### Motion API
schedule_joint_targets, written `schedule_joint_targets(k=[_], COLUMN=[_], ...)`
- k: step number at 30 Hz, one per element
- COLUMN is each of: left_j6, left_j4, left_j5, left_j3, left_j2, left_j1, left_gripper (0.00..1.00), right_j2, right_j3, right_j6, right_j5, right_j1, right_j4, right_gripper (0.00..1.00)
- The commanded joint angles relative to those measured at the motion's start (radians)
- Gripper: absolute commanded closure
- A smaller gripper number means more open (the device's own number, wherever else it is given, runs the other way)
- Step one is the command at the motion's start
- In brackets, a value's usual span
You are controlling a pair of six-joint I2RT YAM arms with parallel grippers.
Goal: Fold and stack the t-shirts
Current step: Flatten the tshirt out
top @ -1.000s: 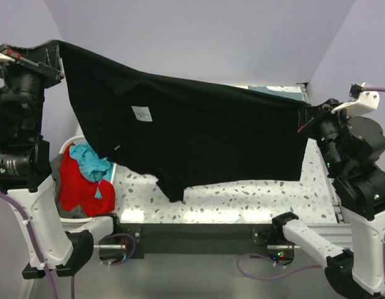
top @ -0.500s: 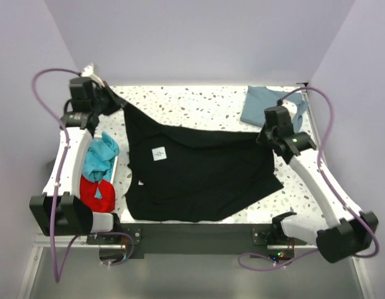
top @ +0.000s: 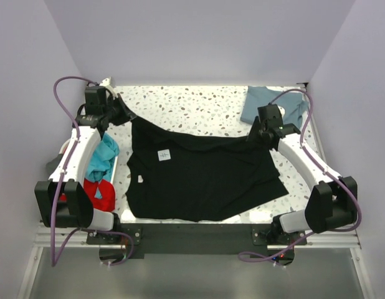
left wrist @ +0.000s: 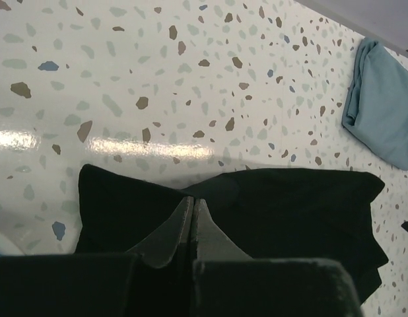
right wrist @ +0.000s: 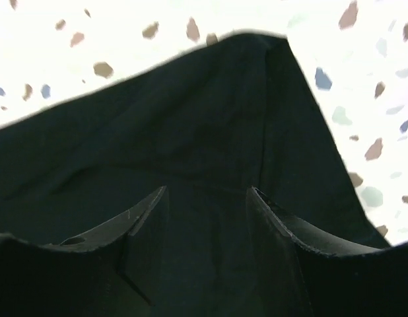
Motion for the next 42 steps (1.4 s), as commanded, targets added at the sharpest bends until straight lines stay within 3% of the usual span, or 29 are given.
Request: schedule_joint_targets(k=[1,5,15,27,42], left_j6=[0.020,0.026,0.026,0.028,0.034], left_j4=[0.060,0.051,0.038,0.026,0.011], left_j5=[0.030,0.042,0.044,0.055,0.052], left_j3=[0.018,0.016,0.002,0.016,0.048], left_j2=[-0.019,-0.004,-0.002,0.012,0.018], left_j1=[0.001,0.001,0.003,0.003,0.003], left_gripper=[1.00,1.00,1.00,1.00,1.00], right_j2=[-0.017,0.066,0.266,0.181,0.255], right_j3=[-0.103,-0.119,-0.048,-0.073,-0.107], right_j6=[0.018,0.032,0.030,0.038,0.043], right_j5=[-0.061,-0.075,-0.048,0.008,-0.003], right_j1=[0.005,0.003,-0.008,-0.018,-0.022], right_j4=[0.024,0.047,0.058,-0.002,0.032], right_gripper=[0.48,0.56,0.65,0.63,0.62])
